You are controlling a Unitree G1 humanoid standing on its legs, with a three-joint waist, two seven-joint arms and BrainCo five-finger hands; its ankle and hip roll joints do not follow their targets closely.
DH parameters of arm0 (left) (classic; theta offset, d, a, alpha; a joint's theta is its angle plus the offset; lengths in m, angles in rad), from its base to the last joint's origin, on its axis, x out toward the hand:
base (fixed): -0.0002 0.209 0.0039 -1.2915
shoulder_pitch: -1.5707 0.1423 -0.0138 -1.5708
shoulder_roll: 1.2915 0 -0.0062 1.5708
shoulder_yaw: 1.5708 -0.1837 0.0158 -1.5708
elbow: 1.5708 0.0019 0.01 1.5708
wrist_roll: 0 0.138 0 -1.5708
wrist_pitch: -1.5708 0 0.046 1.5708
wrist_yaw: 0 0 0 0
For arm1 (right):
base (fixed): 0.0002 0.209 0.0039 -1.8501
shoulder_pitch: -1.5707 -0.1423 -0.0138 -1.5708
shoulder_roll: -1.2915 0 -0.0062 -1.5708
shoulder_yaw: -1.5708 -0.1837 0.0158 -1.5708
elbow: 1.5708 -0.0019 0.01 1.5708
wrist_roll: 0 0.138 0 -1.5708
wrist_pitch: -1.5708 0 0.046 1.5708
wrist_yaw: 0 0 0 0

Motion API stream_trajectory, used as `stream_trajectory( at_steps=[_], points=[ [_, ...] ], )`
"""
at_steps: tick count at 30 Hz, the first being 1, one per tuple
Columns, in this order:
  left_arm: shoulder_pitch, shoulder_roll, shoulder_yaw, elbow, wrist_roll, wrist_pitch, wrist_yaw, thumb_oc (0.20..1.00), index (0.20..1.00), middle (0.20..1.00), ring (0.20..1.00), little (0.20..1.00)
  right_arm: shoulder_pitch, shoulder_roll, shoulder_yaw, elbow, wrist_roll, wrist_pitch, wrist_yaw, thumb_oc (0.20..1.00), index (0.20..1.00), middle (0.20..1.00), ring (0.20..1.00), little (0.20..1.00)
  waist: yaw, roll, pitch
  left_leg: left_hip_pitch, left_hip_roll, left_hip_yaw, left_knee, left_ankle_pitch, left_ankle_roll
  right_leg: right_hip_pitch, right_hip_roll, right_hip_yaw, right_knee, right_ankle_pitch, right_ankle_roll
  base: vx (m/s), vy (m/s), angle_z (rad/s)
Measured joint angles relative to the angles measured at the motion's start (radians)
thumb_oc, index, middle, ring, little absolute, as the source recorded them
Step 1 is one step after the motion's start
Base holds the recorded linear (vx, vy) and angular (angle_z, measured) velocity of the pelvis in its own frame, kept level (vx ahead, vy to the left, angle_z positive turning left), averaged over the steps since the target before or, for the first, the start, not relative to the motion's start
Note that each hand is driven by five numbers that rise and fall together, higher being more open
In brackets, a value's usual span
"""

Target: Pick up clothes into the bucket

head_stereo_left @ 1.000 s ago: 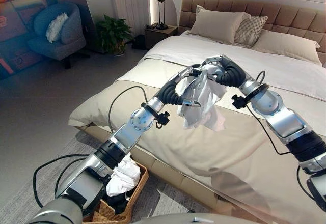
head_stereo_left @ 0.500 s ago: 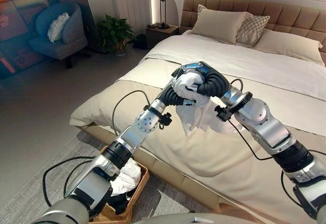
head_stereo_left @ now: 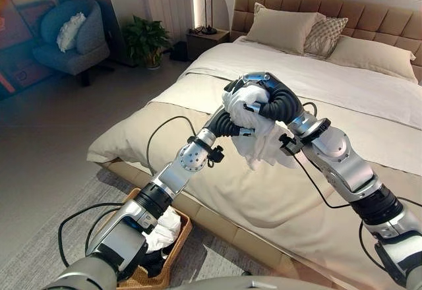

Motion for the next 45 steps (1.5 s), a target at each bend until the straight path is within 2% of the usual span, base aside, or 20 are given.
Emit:
stream_trajectory(
  at_steps=[6, 7, 9, 12, 13, 14, 15, 16, 26, 34, 39, 42, 43, 45],
  points=[
    [0.016, 0.008, 0.000, -0.068, -0.137, -0.001, -0.035, 0.200, 0.200, 0.200, 0.200, 0.200, 0.000, 0.022, -0.019, -0.001, -0.003, -0.029, -0.013, 0.200, 0.200, 0.200, 0.200, 0.200, 0.001, -0.002, 0.005, 0.000, 0.001, -0.001, -0.003, 0.000, 0.000, 0.000, 0.000, -0.004, 0.000, 0.000, 0.000, 0.00, 0.000, 0.00],
    [0.026, 0.008, 0.000, -0.080, -0.177, -0.002, -0.041, 0.200, 0.200, 0.200, 0.200, 0.200, 0.000, 0.024, -0.019, -0.001, -0.009, -0.040, -0.017, 0.222, 0.222, 0.222, 0.222, 0.222, 0.000, -0.004, 0.007, 0.000, 0.001, -0.001, -0.003, 0.000, 0.000, 0.000, 0.000, -0.005, 0.000, 0.000, 0.000, 0.00, 0.000, 0.00],
    [0.034, 0.010, 0.000, -0.089, -0.217, -0.002, -0.054, 0.200, 0.200, 0.200, 0.200, 0.200, 0.000, 0.027, -0.019, -0.001, -0.016, -0.042, -0.021, 0.357, 0.357, 0.357, 0.357, 0.357, 0.001, -0.008, 0.013, 0.000, 0.002, -0.002, -0.003, 0.000, 0.000, 0.001, 0.001, -0.006, 0.000, -0.001, 0.001, 0.00, 0.000, 0.00],
    [0.051, 0.004, 0.000, -0.098, -0.260, -0.004, -0.056, 0.200, 0.200, 0.200, 0.200, 0.200, 0.000, 0.035, -0.019, 0.000, -0.030, -0.045, -0.024, 0.357, 0.357, 0.357, 0.357, 0.357, 0.001, -0.015, 0.021, 0.000, 0.002, -0.002, -0.003, 0.000, 0.000, 0.000, 0.001, -0.006, 0.000, -0.001, 0.001, 0.00, 0.000, 0.00],
    [0.058, 0.002, 0.001, -0.102, -0.284, -0.004, -0.056, 0.200, 0.200, 0.200, 0.200, 0.200, 0.000, 0.037, -0.019, 0.000, -0.036, -0.045, -0.024, 0.429, 0.429, 0.429, 0.429, 0.429, 0.001, -0.015, 0.022, 0.000, 0.002, -0.002, -0.003, 0.000, 0.000, 0.000, 0.000, -0.006, 0.000, -0.001, 0.001, 0.00, 0.000, 0.00],
    [0.062, 0.005, 0.002, -0.110, -0.297, -0.001, -0.059, 0.200, 0.200, 0.200, 0.200, 0.200, 0.000, 0.036, -0.019, 0.000, -0.037, -0.045, -0.024, 0.429, 0.429, 0.429, 0.429, 0.429, 0.002, -0.015, 0.022, 0.000, 0.001, -0.002, -0.003, 0.000, 0.000, 0.001, 0.000, -0.006, 0.000, -0.001, 0.001, 0.00, 0.000, 0.00],
    [0.074, 0.022, 0.008, -0.144, -0.325, 0.005, -0.072, 0.200, 0.200, 0.200, 0.200, 0.200, 0.000, 0.037, -0.021, -0.001, -0.037, -0.053, -0.025, 0.636, 0.636, 0.636, 0.636, 0.636, 0.000, -0.015, 0.023, 0.000, 0.002, -0.002, -0.003, 0.000, 0.000, 0.001, 0.000, -0.006, 0.000, -0.001, 0.001, 0.00, 0.000, 0.00],
    [0.089, 0.046, 0.012, -0.179, -0.355, 0.010, -0.076, 0.200, 0.200, 0.200, 0.200, 0.200, 0.002, 0.038, -0.031, -0.003, -0.038, -0.061, -0.025, 1.000, 1.000, 1.000, 1.000, 1.000, 0.000, -0.015, 0.023, 0.000, 0.002, -0.002, -0.004, 0.000, 0.000, 0.002, 0.000, -0.007, 0.000, -0.001, 0.001, 0.00, 0.000, 0.00],
    [0.202, 0.036, 0.123, -0.189, -0.475, 0.013, -0.083, 0.200, 0.200, 0.200, 0.200, 0.200, 0.036, 0.077, -0.077, -0.003, -0.038, -0.070, -0.043, 1.000, 1.000, 1.000, 1.000, 1.000, 0.004, -0.018, 0.025, 0.000, 0.001, -0.005, -0.004, 0.000, 0.000, 0.002, -0.001, -0.009, 0.000, -0.001, 0.001, 0.00, 0.000, 0.00],
    [0.305, 0.060, 0.349, -0.187, -0.547, 0.012, -0.049, 0.200, 0.200, 0.200, 0.200, 0.200, 0.279, 0.126, -0.163, 0.053, -0.038, -0.070, -0.042, 1.000, 1.000, 1.000, 1.000, 1.000, 0.005, -0.024, 0.032, 0.001, 0.002, -0.004, -0.010, 0.000, 0.000, -0.001, 0.000, -0.009, -0.001, -0.005, -0.001, 0.01, 0.002, 0.00],
    [0.377, 0.092, 0.505, -0.174, -0.537, -0.005, -0.012, 0.200, 0.200, 0.200, 0.200, 0.200, 0.424, 0.211, -0.258, 0.274, -0.057, -0.052, -0.063, 1.000, 1.000, 1.000, 1.000, 1.000, 0.009, -0.033, 0.056, -0.003, 0.001, -0.002, -0.008, -0.003, -0.001, -0.010, -0.001, -0.007, -0.001, -0.007, -0.001, -0.02, 0.027, -0.01],
    [0.407, 0.115, 0.559, -0.149, -0.536, -0.025, 0.015, 0.200, 0.200, 0.200, 0.200, 0.200, 0.488, 0.244, -0.279, 0.397, -0.060, -0.045, -0.071, 1.000, 1.000, 1.000, 1.000, 1.000, 0.016, -0.033, 0.074, -0.019, -0.001, -0.001, -0.003, -0.003, -0.001, -0.025, -0.002, -0.004, 0.000, -0.007, -0.001, -0.10, 0.046, -0.02],
    [0.424, 0.139, 0.583, -0.114, -0.525, -0.041, 0.017, 0.200, 0.200, 0.200, 0.200, 0.200, 0.500, 0.300, -0.311, 0.540, -0.067, -0.064, -0.078, 1.000, 1.000, 1.000, 1.000, 1.000, 0.024, -0.039, 0.083, -0.042, -0.003, 0.000, 0.019, -0.010, -0.004, -0.046, -0.003, 0.003, 0.009, -0.008, -0.002, -0.07, 0.006, -0.11],
    [0.447, 0.158, 0.633, -0.063, -0.520, -0.042, 0.038, 0.200, 0.200, 0.200, 0.200, 0.200, 0.547, 0.319, -0.311, 0.680, -0.081, -0.028, -0.107, 1.000, 1.000, 1.000, 1.000, 1.000, 0.033, -0.042, 0.115, -0.088, -0.007, 0.003, 0.048, -0.014, -0.007, -0.086, 0.000, 0.003, 0.027, -0.005, -0.005, -0.18, 0.013, -0.06]
  ],
)
